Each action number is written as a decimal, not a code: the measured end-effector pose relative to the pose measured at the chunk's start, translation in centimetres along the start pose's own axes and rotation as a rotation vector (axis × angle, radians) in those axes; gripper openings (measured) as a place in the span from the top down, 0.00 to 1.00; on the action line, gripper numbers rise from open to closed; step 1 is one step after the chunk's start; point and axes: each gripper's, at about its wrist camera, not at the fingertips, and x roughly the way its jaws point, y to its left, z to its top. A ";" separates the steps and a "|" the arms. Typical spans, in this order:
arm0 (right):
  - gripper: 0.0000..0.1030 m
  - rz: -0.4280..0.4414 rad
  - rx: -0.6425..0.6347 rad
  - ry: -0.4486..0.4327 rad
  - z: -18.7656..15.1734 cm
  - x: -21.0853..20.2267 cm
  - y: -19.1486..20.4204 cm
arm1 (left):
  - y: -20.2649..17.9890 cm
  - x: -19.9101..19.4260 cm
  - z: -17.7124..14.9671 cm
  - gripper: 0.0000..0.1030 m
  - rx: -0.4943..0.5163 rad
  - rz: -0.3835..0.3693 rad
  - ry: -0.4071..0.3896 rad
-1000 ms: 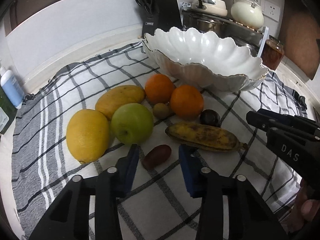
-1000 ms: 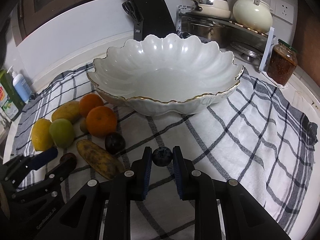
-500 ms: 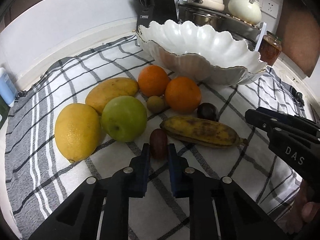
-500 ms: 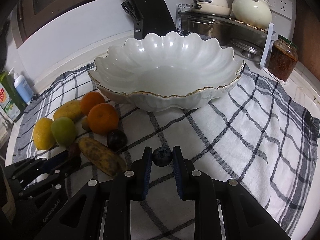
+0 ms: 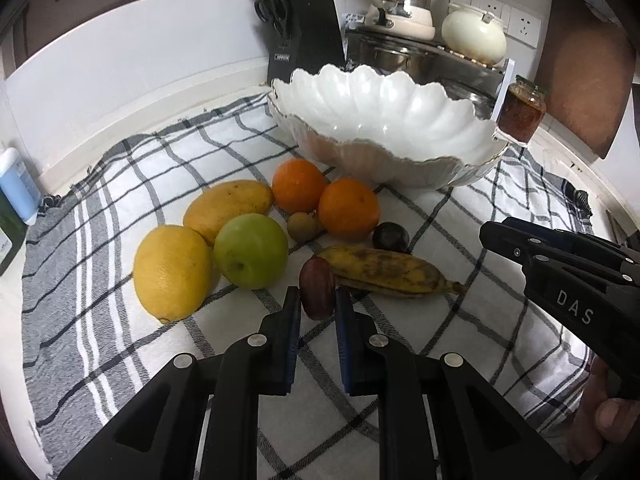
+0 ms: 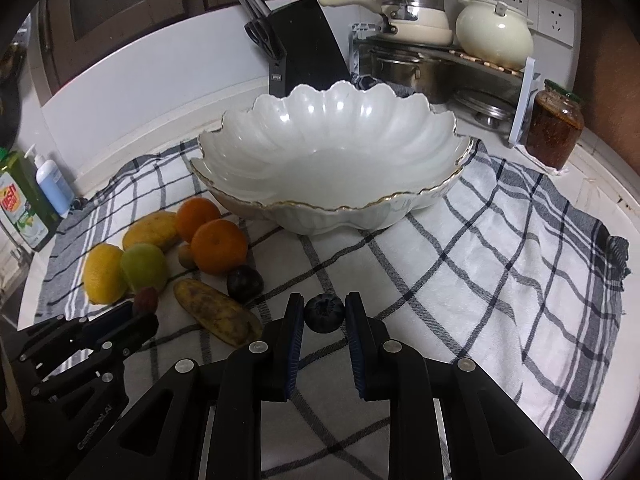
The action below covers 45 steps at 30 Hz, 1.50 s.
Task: Organize fruits
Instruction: 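Grasp the red date with the left tool while the right tool holds the blueberry, then carry date and blueberry over the white bowl and open both tools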
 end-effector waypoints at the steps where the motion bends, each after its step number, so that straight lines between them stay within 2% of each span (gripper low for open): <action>1: 0.78 0.000 0.000 -0.006 0.1 -0.3 0.0 | 0.0 -0.3 0.1 0.83 0.001 0.001 -0.006; 10: 0.78 -0.004 0.000 -0.066 1.2 -3.3 0.2 | -0.4 -3.2 1.3 0.83 0.018 -0.007 -0.057; 23: 0.78 -0.024 0.011 -0.139 4.1 -5.7 -1.0 | -1.7 -5.0 5.4 0.83 0.050 -0.054 -0.122; 38: 0.78 -0.071 0.013 -0.206 9.3 -5.2 -2.7 | -2.6 -3.9 11.8 0.82 0.100 -0.064 -0.169; 45: 0.78 -0.081 0.013 -0.196 11.0 -3.7 -3.2 | -2.8 -1.4 13.7 0.82 0.116 -0.060 -0.150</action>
